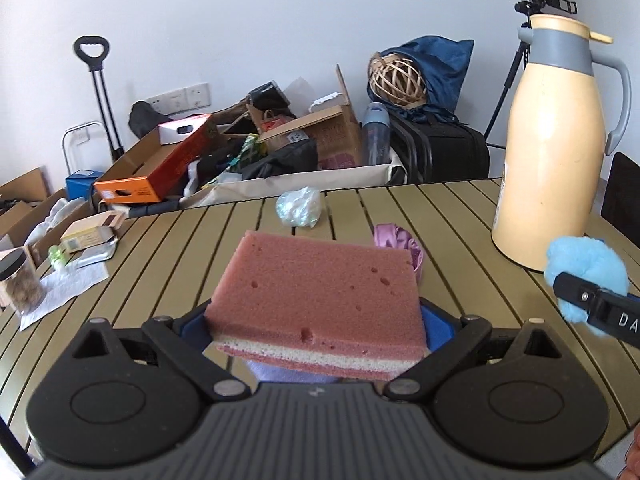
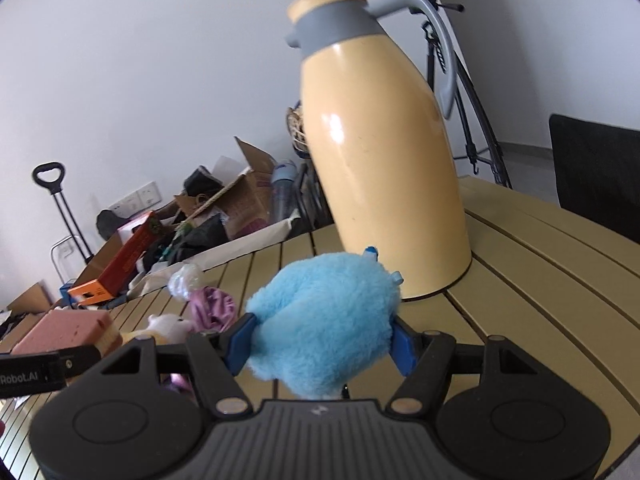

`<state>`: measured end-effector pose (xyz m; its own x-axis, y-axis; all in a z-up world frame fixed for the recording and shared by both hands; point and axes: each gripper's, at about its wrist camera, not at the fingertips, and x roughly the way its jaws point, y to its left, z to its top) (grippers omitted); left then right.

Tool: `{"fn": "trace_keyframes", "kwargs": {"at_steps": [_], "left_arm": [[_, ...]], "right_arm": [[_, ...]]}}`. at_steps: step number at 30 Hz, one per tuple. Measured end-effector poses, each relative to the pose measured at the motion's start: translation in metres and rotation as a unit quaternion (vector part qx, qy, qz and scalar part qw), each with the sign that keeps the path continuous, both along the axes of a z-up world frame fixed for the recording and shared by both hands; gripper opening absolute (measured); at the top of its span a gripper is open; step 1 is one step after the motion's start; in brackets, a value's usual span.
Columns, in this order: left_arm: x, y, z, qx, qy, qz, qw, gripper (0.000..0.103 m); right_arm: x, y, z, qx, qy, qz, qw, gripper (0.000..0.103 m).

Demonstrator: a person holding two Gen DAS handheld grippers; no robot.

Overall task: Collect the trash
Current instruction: 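Grip the pink-and-white sponge with the left gripper and lift it, then carry the pink sponge and blue plush down over the black bin with both tools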

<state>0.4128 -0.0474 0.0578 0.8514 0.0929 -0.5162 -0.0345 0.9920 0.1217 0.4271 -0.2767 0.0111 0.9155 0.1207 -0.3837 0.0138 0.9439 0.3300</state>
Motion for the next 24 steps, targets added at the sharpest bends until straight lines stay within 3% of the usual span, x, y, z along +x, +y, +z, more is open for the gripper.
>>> {"fn": "trace_keyframes", "kwargs": {"at_steps": [8,24], "left_arm": [[-0.047,0.026,-0.007,-0.02,0.003,0.018,0.9996,0.099],[-0.126,0.051,-0.025,-0.041,0.012,0.027,0.9987,0.099]], "right_arm": [[-0.041,0.01,0.006,-0.019,-0.021,0.019,0.999,0.067],[-0.133,0.041,-0.019,-0.056,-0.024,0.077,0.995,0.067]]}}
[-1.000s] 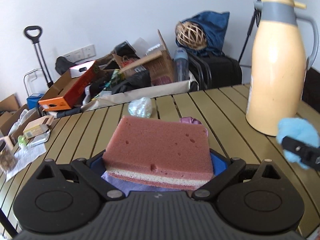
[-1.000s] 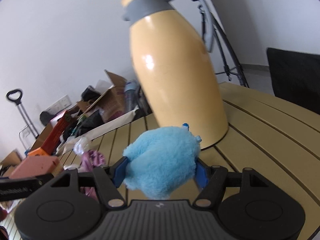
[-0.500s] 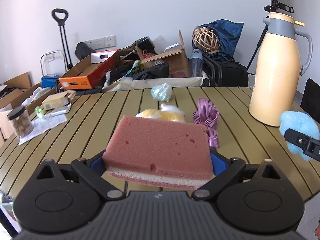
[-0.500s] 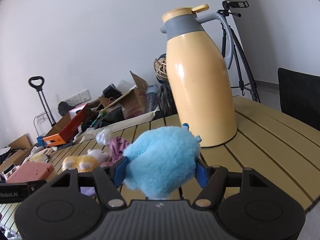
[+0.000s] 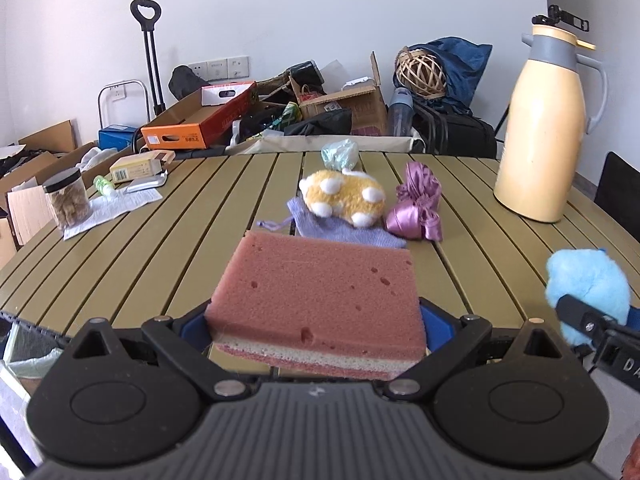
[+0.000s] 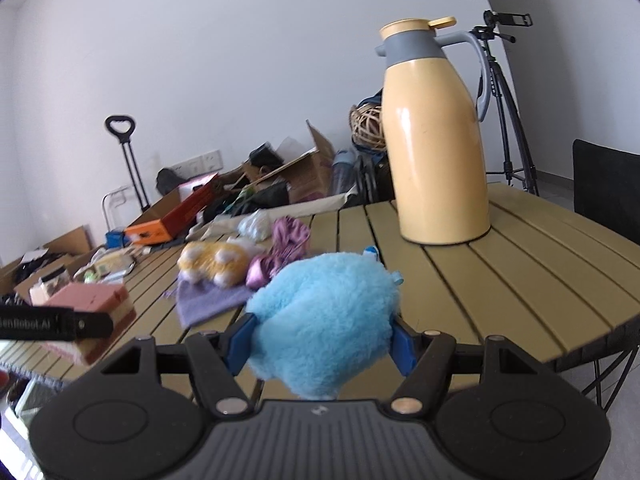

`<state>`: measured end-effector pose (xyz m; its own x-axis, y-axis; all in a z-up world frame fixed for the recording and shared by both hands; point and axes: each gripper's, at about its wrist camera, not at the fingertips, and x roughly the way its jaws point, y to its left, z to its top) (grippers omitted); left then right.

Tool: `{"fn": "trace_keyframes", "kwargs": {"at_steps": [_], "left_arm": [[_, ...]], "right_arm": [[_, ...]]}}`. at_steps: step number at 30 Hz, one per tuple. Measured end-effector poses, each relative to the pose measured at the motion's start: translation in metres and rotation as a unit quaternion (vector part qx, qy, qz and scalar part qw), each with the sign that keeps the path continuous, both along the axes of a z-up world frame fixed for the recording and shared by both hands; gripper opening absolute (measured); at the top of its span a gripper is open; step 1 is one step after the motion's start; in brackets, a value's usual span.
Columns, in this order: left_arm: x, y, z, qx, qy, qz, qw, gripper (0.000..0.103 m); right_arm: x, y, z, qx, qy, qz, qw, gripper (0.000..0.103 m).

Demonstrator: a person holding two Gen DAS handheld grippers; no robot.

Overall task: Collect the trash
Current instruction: 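Carry the pink sponge and blue plush down over the black bin with both tools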

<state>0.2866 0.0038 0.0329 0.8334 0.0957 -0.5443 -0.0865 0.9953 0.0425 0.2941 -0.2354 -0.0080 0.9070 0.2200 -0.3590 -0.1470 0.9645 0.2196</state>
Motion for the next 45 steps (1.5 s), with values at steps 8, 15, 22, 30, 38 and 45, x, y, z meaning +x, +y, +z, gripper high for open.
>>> {"fn": "trace_keyframes", "kwargs": {"at_steps": [8,15,22,30,38,45], "left_arm": [[-0.035,0.004,-0.016,-0.005,0.011,-0.009,0.9999,0.099],[-0.061,0.01,-0.033,-0.013,0.023,-0.013,0.9996,0.099],[-0.078,0.019,-0.052,-0.022,0.04,-0.011,0.9989,0.099],[-0.086,0.027,-0.08,-0.034,0.068,-0.01,0.9971,0.099],[-0.087,0.036,-0.11,-0.044,0.1,-0.007,0.994,0.099],[-0.085,0.042,-0.14,-0.047,0.132,-0.006,0.9901,0.099]], "right_arm": [[-0.034,0.01,-0.014,-0.007,0.018,0.023,1.0,0.067],[-0.057,0.023,-0.026,-0.022,0.035,0.04,0.998,0.067],[-0.071,0.034,-0.04,-0.039,0.056,0.05,0.996,0.067],[-0.079,0.047,-0.061,-0.064,0.091,0.058,0.992,0.067],[-0.081,0.056,-0.086,-0.091,0.132,0.067,0.985,0.067],[-0.079,0.068,-0.109,-0.117,0.172,0.08,0.975,0.067]]}}
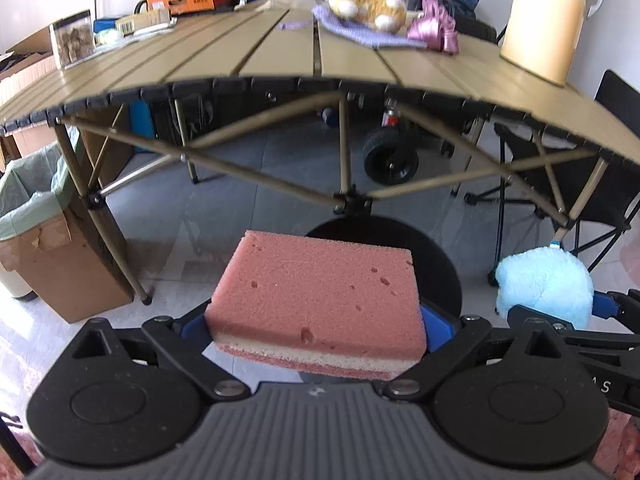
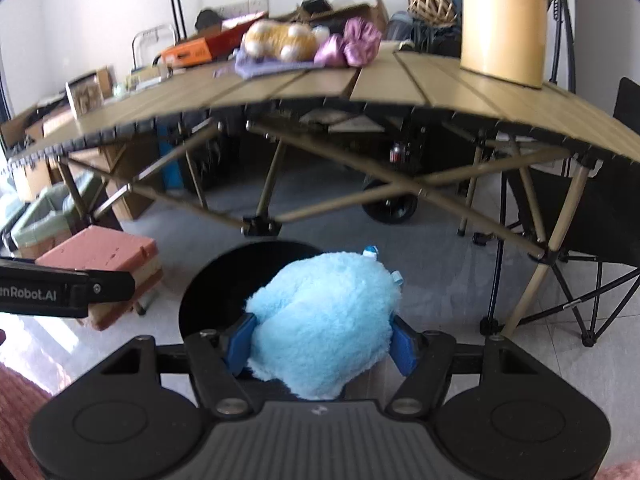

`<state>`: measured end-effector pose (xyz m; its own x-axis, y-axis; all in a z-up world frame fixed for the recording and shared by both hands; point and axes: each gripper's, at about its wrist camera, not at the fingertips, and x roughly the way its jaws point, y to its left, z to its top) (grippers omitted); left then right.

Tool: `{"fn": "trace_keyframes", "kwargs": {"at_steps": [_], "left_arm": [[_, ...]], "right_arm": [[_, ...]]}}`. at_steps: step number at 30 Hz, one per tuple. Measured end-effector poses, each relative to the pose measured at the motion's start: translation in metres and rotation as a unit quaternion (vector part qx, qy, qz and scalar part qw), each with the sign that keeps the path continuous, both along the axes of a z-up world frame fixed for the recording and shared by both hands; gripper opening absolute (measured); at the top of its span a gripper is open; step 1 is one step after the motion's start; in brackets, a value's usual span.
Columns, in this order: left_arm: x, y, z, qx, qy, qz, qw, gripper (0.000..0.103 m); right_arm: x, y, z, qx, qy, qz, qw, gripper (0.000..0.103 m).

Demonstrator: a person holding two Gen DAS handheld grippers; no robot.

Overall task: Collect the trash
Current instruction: 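Carry the pink sponge and blue plush down over the black bin with both tools, then open the left gripper over the bin to drop the pink sponge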

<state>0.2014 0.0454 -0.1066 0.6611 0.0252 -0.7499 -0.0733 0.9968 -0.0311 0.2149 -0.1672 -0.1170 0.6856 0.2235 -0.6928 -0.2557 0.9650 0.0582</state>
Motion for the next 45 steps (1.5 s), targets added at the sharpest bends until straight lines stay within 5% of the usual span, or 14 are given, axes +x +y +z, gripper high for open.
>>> {"fn": "trace_keyframes", "kwargs": {"at_steps": [22,35,45], "left_arm": [[0.015,0.028,-0.068,0.025,0.141,0.038,0.989,0.099],[0.057,0.021,-0.06,0.054,0.15,0.048,0.9861,0.099],[0.09,-0.029,-0.055,0.062,0.139,0.014,0.9883,0.099]], "right_arm": [[0.021,0.006,-0.064,-0.046,0.115,-0.011,0.992,0.067],[0.036,-0.003,-0.068,-0.028,0.124,-0.025,0.992,0.067],[0.042,-0.031,-0.069,-0.009,0.124,-0.067,0.99,0.067]]}}
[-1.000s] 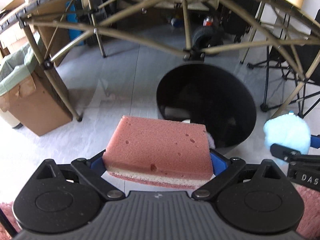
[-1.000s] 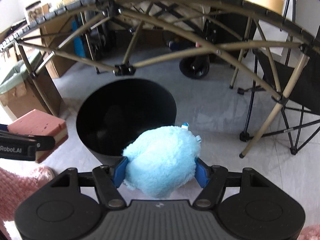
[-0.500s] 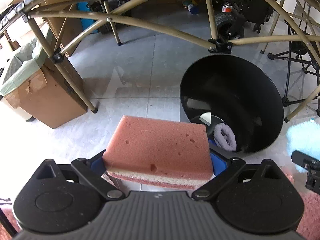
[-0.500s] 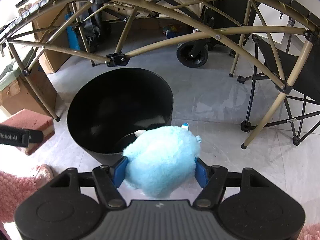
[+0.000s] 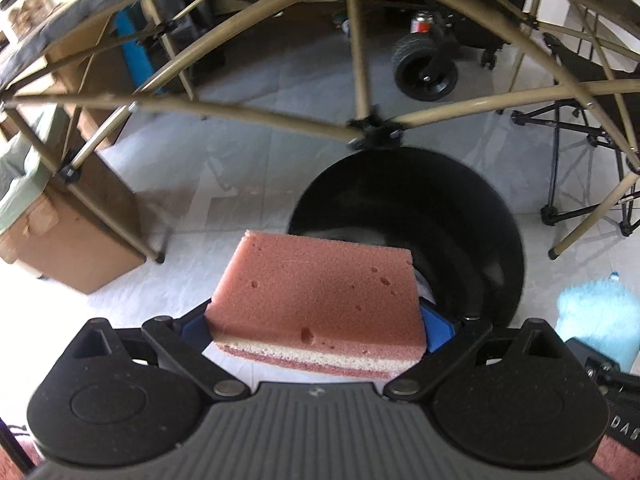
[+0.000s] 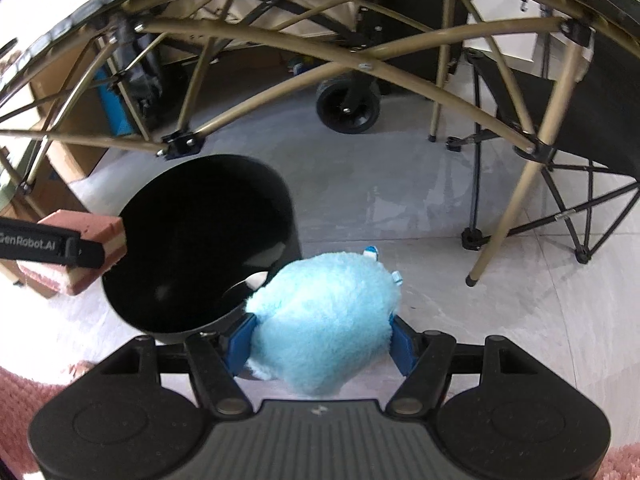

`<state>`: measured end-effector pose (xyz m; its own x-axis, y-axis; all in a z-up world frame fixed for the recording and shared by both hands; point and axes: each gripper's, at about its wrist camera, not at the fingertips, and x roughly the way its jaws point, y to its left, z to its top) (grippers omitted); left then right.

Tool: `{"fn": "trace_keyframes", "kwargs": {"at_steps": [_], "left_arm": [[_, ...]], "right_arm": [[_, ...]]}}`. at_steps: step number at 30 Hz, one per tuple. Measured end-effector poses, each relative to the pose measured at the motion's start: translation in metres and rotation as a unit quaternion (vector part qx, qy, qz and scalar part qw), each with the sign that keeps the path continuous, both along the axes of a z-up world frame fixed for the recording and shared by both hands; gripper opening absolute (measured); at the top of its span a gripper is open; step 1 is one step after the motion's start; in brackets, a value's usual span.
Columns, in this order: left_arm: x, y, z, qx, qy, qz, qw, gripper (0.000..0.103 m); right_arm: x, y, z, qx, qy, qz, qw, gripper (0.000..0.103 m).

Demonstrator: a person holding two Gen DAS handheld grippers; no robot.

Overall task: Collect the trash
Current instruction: 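Open the left gripper over the bin to drop the pink sponge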

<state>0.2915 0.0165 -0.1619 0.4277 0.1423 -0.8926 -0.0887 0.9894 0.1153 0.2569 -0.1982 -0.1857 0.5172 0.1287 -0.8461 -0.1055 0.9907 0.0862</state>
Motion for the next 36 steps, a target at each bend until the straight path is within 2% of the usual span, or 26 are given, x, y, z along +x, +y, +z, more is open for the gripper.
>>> {"fn": "trace_keyframes", "kwargs": {"at_steps": [12,19,29,32,36], "left_arm": [[0.025,-0.05,0.0,-0.021,0.0,-0.024,0.9995,0.099],[0.034,-0.068,-0.002,-0.039,0.003,-0.028,0.9989,0.099],[0.039,-0.068,-0.004,-0.052,0.01,-0.019,0.9984,0.102],[0.042,-0.063,-0.009,-0.065,0.031,0.001,0.9974,0.103],[0.043,-0.062,-0.016,-0.063,0.053,0.007,0.9966,0.103]], "right_arm": [[0.004,-0.043,-0.006,0.014,0.0,-0.061,0.998,0.067],[0.006,-0.051,-0.008,0.016,-0.001,-0.074,0.997,0.067],[0.004,-0.055,-0.008,0.018,-0.001,-0.079,0.997,0.067],[0.004,-0.055,-0.008,0.018,-0.001,-0.079,0.997,0.067],[0.004,-0.055,-0.007,0.018,-0.001,-0.079,0.997,0.067]]}}
